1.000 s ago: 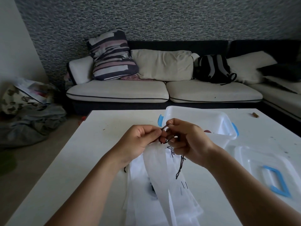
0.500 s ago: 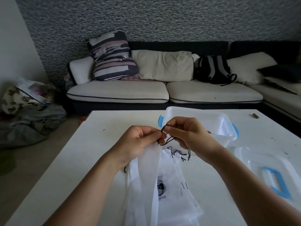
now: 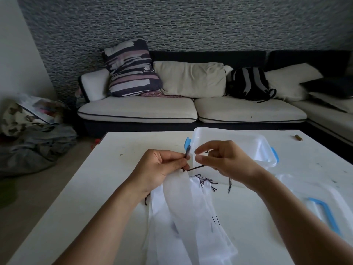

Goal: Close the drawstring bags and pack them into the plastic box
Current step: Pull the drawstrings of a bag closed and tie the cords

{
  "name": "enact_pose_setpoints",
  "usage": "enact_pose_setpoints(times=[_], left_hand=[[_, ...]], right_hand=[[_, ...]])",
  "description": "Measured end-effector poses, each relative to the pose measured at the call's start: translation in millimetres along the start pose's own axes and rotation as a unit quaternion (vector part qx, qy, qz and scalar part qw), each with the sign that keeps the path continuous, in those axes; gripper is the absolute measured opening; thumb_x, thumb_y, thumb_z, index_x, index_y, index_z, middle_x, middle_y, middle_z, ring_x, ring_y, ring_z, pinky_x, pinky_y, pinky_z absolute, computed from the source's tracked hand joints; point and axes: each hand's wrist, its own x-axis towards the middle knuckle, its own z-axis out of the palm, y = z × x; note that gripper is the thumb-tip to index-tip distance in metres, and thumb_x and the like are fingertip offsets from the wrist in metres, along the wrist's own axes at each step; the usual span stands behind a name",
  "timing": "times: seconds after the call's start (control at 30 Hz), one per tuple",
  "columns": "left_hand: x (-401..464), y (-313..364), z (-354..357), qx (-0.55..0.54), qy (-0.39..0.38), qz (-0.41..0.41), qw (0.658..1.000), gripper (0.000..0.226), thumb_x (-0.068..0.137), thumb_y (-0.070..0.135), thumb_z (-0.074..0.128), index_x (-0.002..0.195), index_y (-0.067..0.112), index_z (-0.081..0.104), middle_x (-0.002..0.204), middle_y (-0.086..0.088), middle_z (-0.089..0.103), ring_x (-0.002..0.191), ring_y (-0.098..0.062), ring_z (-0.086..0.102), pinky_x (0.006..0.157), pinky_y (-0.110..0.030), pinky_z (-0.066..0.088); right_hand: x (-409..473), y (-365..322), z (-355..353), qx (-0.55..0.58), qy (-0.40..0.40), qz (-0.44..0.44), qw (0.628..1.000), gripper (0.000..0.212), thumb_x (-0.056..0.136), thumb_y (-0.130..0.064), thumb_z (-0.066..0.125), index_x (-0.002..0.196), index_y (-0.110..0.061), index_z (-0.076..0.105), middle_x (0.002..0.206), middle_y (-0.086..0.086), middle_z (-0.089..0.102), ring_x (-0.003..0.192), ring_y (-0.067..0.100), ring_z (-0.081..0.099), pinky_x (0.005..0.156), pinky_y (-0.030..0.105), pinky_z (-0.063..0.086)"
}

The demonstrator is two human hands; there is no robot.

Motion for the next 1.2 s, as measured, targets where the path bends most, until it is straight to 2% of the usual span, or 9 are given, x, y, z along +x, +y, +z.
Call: enact_pose_setpoints(times=[0.13, 0.23, 0.43, 0.57, 0.67, 0.77, 0.83, 1.0, 1.2], left_hand=[[-0.1, 0.6, -0.8, 0.002, 0.038, -0.009, 0.999, 0.013, 0.086, 0.006, 0.072, 0.098, 0.011, 0.073, 0.084, -0.011, 0.078, 0.073, -0.013, 0.072, 0.068, -0.018, 0.054], [-0.2, 3.0, 1.0, 0.006, 0.056, -0.011, 0.998, 0.025, 0.086, 0.008, 0.073, 0.109, 0.01, 0.063, 0.085, -0.011, 0.078, 0.07, -0.011, 0.071, 0.065, -0.016, 0.053], [-0.9, 3.4, 6.7, 0.008, 0.023, -0.033, 0.999, 0.02, 0.086, 0.007, 0.073, 0.106, 0.009, 0.068, 0.086, -0.009, 0.078, 0.078, -0.013, 0.073, 0.071, -0.015, 0.052], [-1.6, 2.6, 11.8, 0.024, 0.017, -0.016, 0.999, 0.006, 0.089, 0.007, 0.069, 0.087, 0.007, 0.074, 0.078, -0.006, 0.075, 0.07, -0.011, 0.065, 0.07, -0.017, 0.049], [-3.4, 1.6, 15.7, 0.046, 0.022, -0.014, 0.999, 0.016, 0.091, 0.007, 0.067, 0.08, 0.013, 0.077, 0.073, 0.001, 0.074, 0.064, -0.004, 0.061, 0.065, -0.013, 0.046], [-5.0, -0.1, 19.4, 0.039, 0.013, -0.022, 0.999, 0.018, 0.092, 0.007, 0.066, 0.083, 0.015, 0.079, 0.078, 0.001, 0.076, 0.074, -0.007, 0.065, 0.074, -0.017, 0.049], [-5.1, -0.4, 20.7, 0.015, 0.016, -0.026, 0.999, 0.013, 0.092, 0.009, 0.067, 0.086, 0.01, 0.079, 0.08, 0.0, 0.076, 0.076, -0.008, 0.067, 0.073, -0.014, 0.051], [-5.3, 1.0, 19.7, -0.024, 0.019, -0.039, 0.999, 0.014, 0.093, 0.011, 0.065, 0.088, 0.008, 0.078, 0.08, 0.001, 0.077, 0.071, -0.005, 0.07, 0.064, -0.013, 0.05], [-2.9, -2.1, 18.0, -0.037, 0.019, -0.056, 0.998, 0.013, 0.089, 0.013, 0.07, 0.096, 0.007, 0.079, 0.091, -0.008, 0.078, 0.081, -0.015, 0.071, 0.08, -0.023, 0.057]], right_hand=[[-4.4, -1.5, -14.7, -0.087, -0.005, 0.026, 0.996, 0.012, 0.084, -0.028, 0.078, 0.078, -0.017, 0.077, 0.051, -0.006, 0.042, 0.048, 0.014, 0.027, 0.045, 0.019, 0.026], [-8.7, -7.6, -19.1, -0.113, -0.036, 0.025, 0.993, 0.015, 0.087, -0.025, 0.075, 0.075, -0.015, 0.076, 0.05, -0.01, 0.043, 0.049, 0.012, 0.028, 0.044, 0.016, 0.027], [-8.8, -22.3, -3.1, -0.11, -0.031, -0.068, 0.991, 0.016, 0.094, -0.019, 0.067, 0.078, -0.019, 0.069, 0.054, -0.011, 0.05, 0.048, 0.005, 0.037, 0.051, 0.014, 0.033], [-7.4, -21.7, 8.3, -0.092, 0.016, -0.133, 0.987, 0.015, 0.092, -0.018, 0.068, 0.079, -0.022, 0.071, 0.067, 0.009, 0.065, 0.059, 0.033, 0.047, 0.056, 0.035, 0.04], [-5.5, -21.0, 14.9, -0.089, 0.054, -0.149, 0.983, 0.016, 0.09, -0.014, 0.069, 0.077, -0.022, 0.073, 0.066, -0.007, 0.07, 0.056, 0.026, 0.051, 0.054, 0.027, 0.04], [-3.4, -18.1, 20.2, -0.127, 0.079, -0.146, 0.978, 0.016, 0.088, -0.016, 0.07, 0.074, -0.022, 0.074, 0.065, -0.013, 0.07, 0.05, 0.01, 0.05, 0.052, 0.016, 0.035], [-1.2, -14.1, 19.1, -0.141, 0.099, -0.132, 0.976, 0.016, 0.087, -0.017, 0.072, 0.073, -0.023, 0.074, 0.063, -0.016, 0.068, 0.051, 0.008, 0.049, 0.051, 0.014, 0.033], [1.0, -10.4, 12.0, -0.153, 0.126, -0.114, 0.974, 0.015, 0.087, -0.02, 0.074, 0.072, -0.024, 0.073, 0.06, -0.014, 0.062, 0.051, 0.007, 0.046, 0.051, 0.014, 0.033], [0.1, -10.5, 7.7, -0.142, 0.127, -0.113, 0.975, 0.014, 0.086, -0.019, 0.075, 0.073, -0.023, 0.074, 0.061, -0.008, 0.064, 0.049, 0.007, 0.045, 0.05, 0.015, 0.033]])
